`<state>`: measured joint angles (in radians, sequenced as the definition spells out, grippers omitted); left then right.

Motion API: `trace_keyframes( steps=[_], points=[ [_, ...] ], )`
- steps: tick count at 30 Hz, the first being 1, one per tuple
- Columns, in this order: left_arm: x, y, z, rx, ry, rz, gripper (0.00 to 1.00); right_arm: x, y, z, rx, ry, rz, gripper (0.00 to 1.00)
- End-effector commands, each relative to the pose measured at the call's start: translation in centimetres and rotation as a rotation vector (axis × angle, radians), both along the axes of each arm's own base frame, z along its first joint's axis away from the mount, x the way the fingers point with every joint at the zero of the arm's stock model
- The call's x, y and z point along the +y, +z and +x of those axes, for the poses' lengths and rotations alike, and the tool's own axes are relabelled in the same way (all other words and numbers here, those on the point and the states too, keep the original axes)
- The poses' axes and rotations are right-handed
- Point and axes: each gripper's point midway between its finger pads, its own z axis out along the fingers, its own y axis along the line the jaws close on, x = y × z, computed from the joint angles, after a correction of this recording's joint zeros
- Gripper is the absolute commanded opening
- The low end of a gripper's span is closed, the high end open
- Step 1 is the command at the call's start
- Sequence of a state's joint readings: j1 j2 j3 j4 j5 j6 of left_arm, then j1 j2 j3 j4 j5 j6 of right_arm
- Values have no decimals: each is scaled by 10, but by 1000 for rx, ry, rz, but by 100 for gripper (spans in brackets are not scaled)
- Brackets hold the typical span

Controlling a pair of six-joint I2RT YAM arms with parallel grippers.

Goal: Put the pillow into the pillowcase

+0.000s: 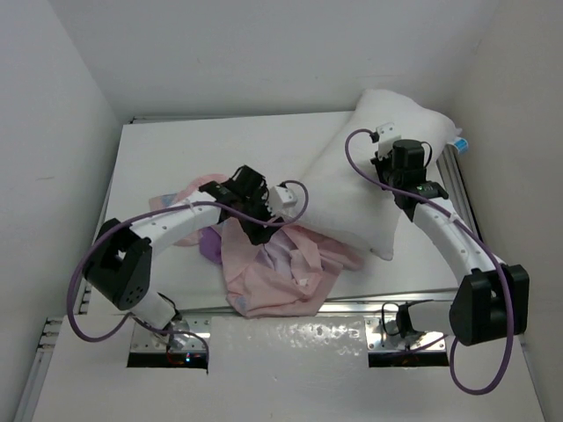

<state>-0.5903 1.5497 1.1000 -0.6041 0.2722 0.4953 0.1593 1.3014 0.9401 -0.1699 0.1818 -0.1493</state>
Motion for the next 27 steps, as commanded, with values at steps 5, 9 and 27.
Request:
trace_keyframes(
  steps=[5,9,27],
  points=[
    [-23,-27,-16,-30,-45,62,70,-10,11,6,-58,-90,41,0],
    [-5,-55,17,-113,117,236,52,-4,8,1,-51,-70,73,0],
    [29,-25,45,-270,268,379,62,8,-3,-15,-26,10,101,0]
  ],
)
